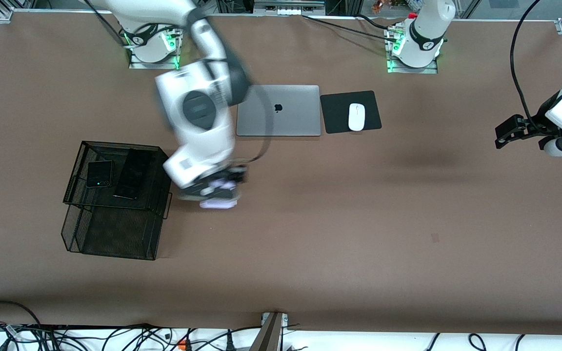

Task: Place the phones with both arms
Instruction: 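Carry the white phone into the basket with the right gripper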

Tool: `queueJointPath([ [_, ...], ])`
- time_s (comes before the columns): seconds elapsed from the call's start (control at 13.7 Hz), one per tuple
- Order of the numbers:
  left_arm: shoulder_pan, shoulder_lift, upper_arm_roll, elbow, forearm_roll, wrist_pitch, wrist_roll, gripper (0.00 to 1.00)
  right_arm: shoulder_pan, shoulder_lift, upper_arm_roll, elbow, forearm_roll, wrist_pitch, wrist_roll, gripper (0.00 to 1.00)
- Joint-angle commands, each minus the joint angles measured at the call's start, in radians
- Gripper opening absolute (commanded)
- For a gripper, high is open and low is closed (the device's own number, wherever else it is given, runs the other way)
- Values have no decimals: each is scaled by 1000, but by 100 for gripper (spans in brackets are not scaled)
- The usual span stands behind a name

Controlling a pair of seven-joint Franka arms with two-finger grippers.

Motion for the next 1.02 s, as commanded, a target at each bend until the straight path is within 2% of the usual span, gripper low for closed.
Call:
queueJointPath([
  [0.0,12,13,-9,32,-11,-25,25,100,-159,-19,24,-17,14,-9,-210,0],
  [0.22,12,13,-9,34,-13,-25,25,100,-300,36,28,32,14,80,-467,0],
  [0.44,12,13,-9,32,-13,-25,25,100,-373,107,31,29,24,215,-585,0],
  [0.8,12,13,-9,34,-11,-28,25,100,-413,151,33,-79,121,345,-676,0],
  [0.95,12,13,-9,34,-13,-28,25,100,-414,158,33,-98,130,340,-667,0],
])
